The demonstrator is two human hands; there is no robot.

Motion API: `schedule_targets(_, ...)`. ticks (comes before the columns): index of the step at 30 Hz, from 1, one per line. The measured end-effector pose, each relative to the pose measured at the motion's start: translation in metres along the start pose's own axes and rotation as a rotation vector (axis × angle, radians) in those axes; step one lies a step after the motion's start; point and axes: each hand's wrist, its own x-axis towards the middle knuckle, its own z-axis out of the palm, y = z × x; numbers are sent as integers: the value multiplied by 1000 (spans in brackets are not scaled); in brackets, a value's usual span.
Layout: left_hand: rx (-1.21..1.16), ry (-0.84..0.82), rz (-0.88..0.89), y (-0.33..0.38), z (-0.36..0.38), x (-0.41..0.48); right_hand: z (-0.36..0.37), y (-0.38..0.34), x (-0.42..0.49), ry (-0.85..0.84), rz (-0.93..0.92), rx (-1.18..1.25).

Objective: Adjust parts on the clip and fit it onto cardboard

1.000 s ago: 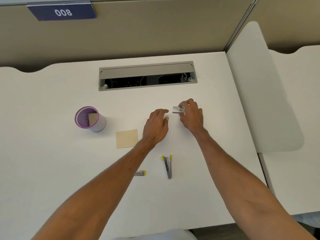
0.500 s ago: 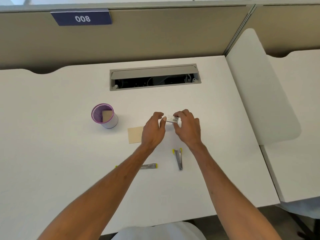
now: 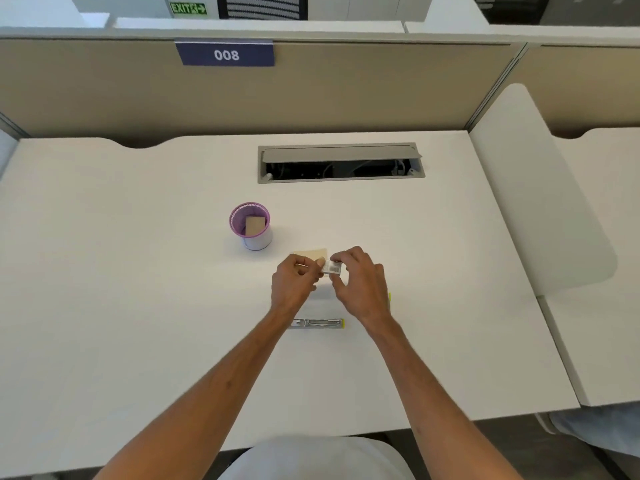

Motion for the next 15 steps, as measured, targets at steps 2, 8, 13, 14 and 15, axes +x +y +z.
schedule_targets(2, -37, -5, -25, -5, -10, -5, 5, -10, -6, -5, -10, 10)
schedule_targets(8, -156, 29, -100, -15, -31, -20, 21, -33, -21, -17, -33, 140)
schedule_targets(13, -209, 83, -99, -24, -44, -26, 29, -46, -33, 16, -4, 265)
schedule_targets(14, -220, 93, -101, -25, -45, -27, 30, -47, -34, 18, 5, 281)
schedule_targets(15, -232, 104, -105, -27, -46, -27, 31, -49, -36, 19, 14, 299)
